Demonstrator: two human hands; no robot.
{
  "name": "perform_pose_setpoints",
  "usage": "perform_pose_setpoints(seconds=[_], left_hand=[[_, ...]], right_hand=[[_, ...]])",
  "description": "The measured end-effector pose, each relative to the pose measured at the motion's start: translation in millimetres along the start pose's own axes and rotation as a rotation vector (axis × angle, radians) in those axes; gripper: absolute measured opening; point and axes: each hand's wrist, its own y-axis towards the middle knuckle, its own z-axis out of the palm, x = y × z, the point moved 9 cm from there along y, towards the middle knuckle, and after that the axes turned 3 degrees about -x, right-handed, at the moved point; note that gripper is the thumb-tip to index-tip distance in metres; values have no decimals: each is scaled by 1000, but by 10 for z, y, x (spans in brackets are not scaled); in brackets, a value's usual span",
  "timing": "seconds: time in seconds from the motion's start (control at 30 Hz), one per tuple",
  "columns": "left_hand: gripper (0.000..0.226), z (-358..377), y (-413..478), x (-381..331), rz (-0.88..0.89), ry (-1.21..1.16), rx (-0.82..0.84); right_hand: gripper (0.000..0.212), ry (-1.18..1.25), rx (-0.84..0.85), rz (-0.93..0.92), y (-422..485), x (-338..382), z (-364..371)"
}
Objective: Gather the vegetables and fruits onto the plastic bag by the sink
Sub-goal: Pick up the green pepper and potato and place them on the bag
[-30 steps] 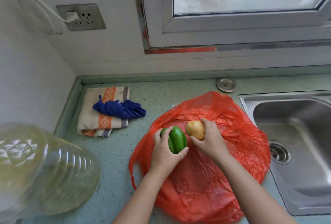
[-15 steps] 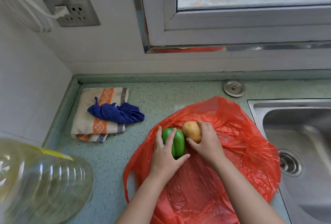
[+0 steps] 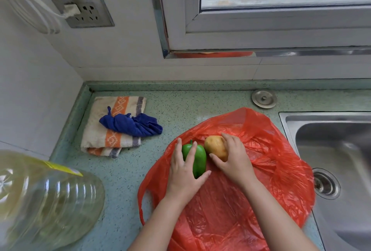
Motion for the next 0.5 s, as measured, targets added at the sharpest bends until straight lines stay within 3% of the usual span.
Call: perform_pose_setpoints(seconds=[0.3, 0.5], left_hand=[[69, -209, -199, -41, 9, 83, -48], [54, -308, -448, -281, 140, 187, -88]], right_hand=[[55, -66, -41, -79, -276, 122, -182], [51, -113, -94, -133, -611, 257, -398]])
